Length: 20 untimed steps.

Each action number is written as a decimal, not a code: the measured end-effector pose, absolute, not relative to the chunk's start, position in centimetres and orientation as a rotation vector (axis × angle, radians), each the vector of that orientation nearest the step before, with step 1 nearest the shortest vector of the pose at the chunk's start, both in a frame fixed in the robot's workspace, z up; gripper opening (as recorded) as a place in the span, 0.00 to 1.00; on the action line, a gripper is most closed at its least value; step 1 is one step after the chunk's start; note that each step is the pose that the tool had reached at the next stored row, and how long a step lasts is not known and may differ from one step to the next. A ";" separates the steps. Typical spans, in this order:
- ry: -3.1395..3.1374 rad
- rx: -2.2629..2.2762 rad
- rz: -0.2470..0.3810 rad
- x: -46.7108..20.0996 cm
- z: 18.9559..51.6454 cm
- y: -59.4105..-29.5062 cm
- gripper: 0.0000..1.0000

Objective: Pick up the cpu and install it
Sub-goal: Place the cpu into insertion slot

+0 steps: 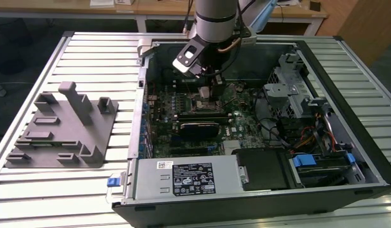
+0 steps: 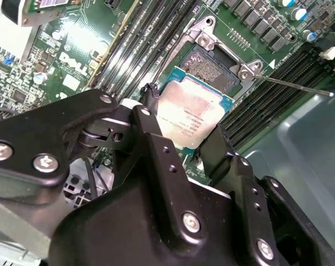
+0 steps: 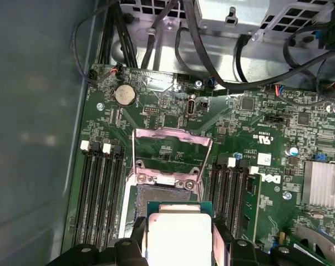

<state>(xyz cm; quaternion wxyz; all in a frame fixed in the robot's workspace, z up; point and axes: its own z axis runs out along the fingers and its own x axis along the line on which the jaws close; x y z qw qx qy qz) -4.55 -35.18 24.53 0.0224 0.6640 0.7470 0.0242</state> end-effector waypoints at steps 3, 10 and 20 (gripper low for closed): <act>2.311 2.060 0.075 -4.6 24.0 -35.2 0.55; 2.299 2.074 0.073 -4.6 23.0 -35.1 0.55; 2.270 2.106 0.072 -4.7 22.0 -34.6 0.55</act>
